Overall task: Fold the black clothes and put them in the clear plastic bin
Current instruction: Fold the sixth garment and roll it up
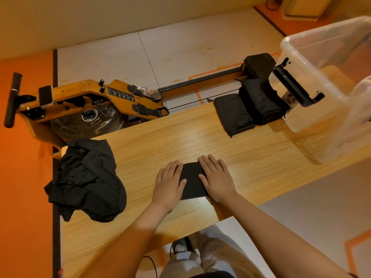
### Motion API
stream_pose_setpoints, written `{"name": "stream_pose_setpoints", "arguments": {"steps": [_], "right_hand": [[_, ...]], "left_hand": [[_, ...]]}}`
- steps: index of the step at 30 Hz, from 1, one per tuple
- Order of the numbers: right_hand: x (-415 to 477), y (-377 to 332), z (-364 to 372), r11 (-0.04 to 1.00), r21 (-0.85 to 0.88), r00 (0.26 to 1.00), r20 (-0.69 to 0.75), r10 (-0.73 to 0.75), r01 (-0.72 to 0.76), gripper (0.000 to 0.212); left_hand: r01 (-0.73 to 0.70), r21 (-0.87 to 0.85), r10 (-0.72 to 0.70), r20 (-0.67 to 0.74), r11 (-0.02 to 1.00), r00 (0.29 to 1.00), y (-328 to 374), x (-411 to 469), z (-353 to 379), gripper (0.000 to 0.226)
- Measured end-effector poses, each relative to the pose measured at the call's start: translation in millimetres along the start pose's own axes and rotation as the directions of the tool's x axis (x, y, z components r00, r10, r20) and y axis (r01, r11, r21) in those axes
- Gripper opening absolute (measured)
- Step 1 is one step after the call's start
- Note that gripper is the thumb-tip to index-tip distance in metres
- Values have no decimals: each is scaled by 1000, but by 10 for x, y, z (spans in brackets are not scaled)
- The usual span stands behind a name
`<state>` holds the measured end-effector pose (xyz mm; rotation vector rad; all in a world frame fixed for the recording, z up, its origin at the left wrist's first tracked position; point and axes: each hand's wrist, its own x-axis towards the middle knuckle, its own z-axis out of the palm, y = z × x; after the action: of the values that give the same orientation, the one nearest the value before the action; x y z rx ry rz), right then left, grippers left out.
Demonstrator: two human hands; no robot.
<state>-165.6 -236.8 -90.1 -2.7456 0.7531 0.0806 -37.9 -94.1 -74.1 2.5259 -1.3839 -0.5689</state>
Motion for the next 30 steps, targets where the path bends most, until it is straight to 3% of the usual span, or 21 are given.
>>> {"name": "stream_pose_setpoints", "arguments": {"steps": [3,7,12,18,21,23,25,27,29,30], "right_hand": [[-53,33,-36,1000,-7,997,-69,-26,26,53],[-135,24,-123,999,6,991,-127,-32,33,38],[-164,-1,-251,988,151,998,70,1,-11,29],[-246,129,-508,932,346,983,177,49,-109,16],[-203,188,-795,900,422,991,117,70,-113,14],[-139,215,-993,907,415,997,-4,77,-68,16],[-73,250,-1114,932,361,987,-136,86,-31,19],[-49,280,-1116,957,289,964,-256,75,2,25],[-102,298,-954,978,205,955,-298,16,48,29],[-166,296,-809,984,171,960,-278,-7,57,30]], "left_hand": [[-37,-23,36,-31,999,999,-20,77,-185,48],[-10,-2,10,164,1000,986,5,257,-338,42],[-25,6,19,460,1000,888,138,422,-416,23],[-37,-175,125,524,984,842,216,456,-552,27],[-45,-320,182,415,946,891,296,564,-810,23],[-91,-383,193,238,919,952,348,654,-987,23],[-171,-330,182,3,928,983,384,714,-1087,25],[-225,-249,175,-207,942,962,416,706,-1064,27],[-216,-201,149,-302,956,942,408,623,-871,25],[-189,-169,137,-281,967,950,380,554,-724,24]]}}
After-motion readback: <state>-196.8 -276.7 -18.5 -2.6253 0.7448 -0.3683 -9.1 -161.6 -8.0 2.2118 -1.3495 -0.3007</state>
